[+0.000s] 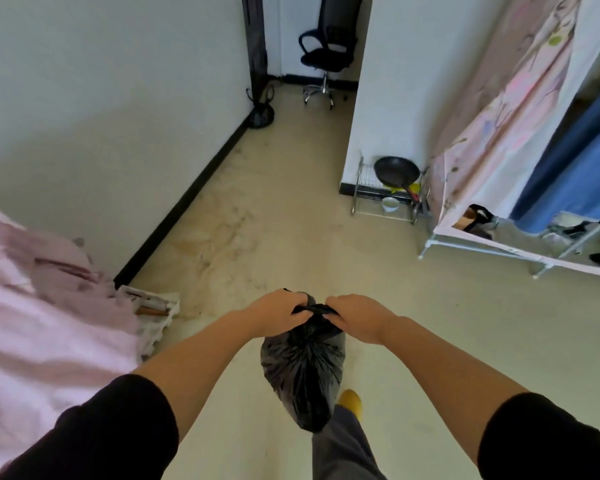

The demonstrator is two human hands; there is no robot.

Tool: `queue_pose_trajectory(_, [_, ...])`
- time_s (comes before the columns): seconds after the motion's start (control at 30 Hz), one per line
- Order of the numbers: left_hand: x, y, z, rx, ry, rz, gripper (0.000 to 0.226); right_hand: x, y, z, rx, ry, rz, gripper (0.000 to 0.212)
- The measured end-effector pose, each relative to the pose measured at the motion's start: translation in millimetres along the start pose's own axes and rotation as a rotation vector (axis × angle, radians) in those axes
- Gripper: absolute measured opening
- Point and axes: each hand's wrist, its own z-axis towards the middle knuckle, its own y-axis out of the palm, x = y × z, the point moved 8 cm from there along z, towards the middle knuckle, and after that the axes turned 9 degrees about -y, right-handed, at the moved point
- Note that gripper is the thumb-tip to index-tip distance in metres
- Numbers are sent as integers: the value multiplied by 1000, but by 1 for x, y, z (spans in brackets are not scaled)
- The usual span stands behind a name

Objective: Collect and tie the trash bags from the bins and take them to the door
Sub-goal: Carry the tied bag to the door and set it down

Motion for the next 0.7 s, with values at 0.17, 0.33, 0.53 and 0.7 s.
queue_pose_trajectory(0.17, [1, -61, 108, 49, -52, -37, 19, 85, -67, 73, -71, -58, -55, 21])
queue_pose_trajectory(0.33, [4, -116, 206, 98, -89, -84, 22, 164, -132, 136, -109, -98, -102, 23])
queue_pose_trajectory(0.53, [-29, -172, 313, 92, -120, -127, 22, 236, -184, 233, -120, -117, -109, 23])
queue_pose_trajectory(0.7, [-71, -238, 406, 70, -80, -128, 23, 286, -236, 328, -81, -86, -73, 16])
